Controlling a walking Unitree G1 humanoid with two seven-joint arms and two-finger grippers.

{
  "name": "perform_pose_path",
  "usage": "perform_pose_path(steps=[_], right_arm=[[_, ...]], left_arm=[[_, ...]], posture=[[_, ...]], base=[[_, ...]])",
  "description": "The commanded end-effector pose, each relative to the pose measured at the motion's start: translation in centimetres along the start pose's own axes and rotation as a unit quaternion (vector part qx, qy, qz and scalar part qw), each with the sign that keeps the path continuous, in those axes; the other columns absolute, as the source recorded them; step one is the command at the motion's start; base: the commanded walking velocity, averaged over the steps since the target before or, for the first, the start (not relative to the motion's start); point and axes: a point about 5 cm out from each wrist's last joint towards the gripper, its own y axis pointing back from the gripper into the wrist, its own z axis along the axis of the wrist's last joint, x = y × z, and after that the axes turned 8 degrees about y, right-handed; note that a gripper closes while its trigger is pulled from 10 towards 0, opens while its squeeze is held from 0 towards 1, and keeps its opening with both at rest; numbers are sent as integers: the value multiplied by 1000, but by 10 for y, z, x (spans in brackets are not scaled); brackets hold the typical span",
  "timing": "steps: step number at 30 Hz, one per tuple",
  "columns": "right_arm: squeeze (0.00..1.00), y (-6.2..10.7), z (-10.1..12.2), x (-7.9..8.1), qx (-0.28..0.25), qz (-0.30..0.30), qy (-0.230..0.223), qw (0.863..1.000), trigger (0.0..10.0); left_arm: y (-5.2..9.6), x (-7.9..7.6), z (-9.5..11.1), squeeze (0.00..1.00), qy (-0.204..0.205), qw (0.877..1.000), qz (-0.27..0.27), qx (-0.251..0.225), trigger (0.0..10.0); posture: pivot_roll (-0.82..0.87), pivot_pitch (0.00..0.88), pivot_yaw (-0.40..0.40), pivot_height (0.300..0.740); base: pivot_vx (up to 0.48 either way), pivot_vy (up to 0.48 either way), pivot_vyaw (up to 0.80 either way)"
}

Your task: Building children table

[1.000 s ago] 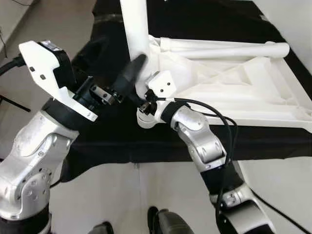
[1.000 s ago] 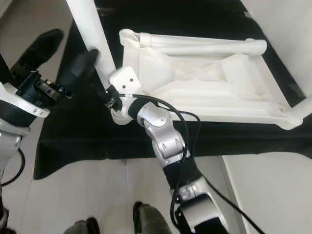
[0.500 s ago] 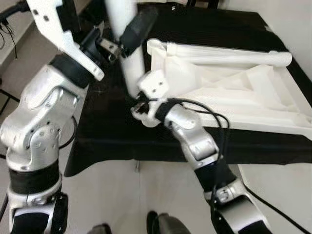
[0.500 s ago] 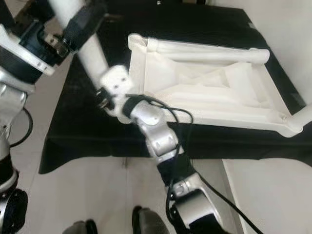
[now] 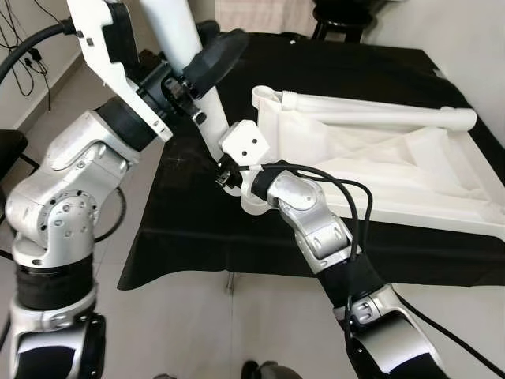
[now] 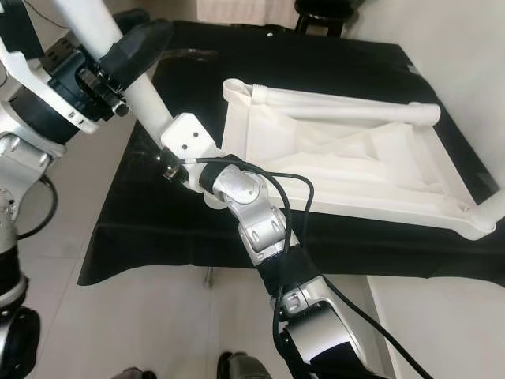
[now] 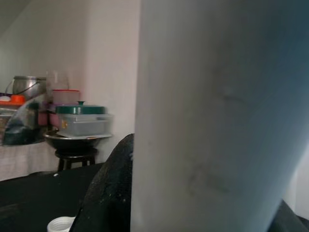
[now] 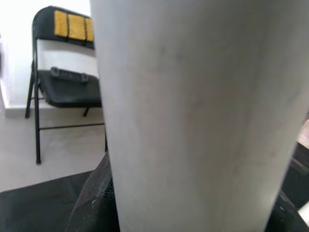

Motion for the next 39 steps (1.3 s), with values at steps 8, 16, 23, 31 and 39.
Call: perform_pose_path(steps=[8, 16, 23, 31, 39], right_arm=[[0, -7, 16, -3, -52, 10, 38, 998, 10000], [1000, -7, 19, -1, -76, 82, -35, 993, 10000], [0, -3, 12, 21, -48, 216, -39, 974, 10000], [0, -1, 10, 39, -46, 247, -103, 962, 2392], [0, -1, 8, 41, -47, 242, -123, 961, 0]], left_arm=[[6, -4, -22, 0, -8, 998, -8, 60, 0], [14, -21, -14, 0, 4, 986, -134, 99, 0], [17, -42, -11, 0, 24, 945, -289, 149, 0], [8, -45, -7, 0, 29, 933, -326, 148, 0], [5, -46, -9, 0, 38, 929, -340, 145, 0]], posture=[[-202, 53, -93, 740], [-195, 49, -99, 740], [-194, 41, -110, 740], [-205, 44, -106, 740], [-220, 48, -103, 740]], base=[[0, 0, 0], [0, 0, 0], [0, 0, 0], [0, 0, 0], [0, 0, 0]])
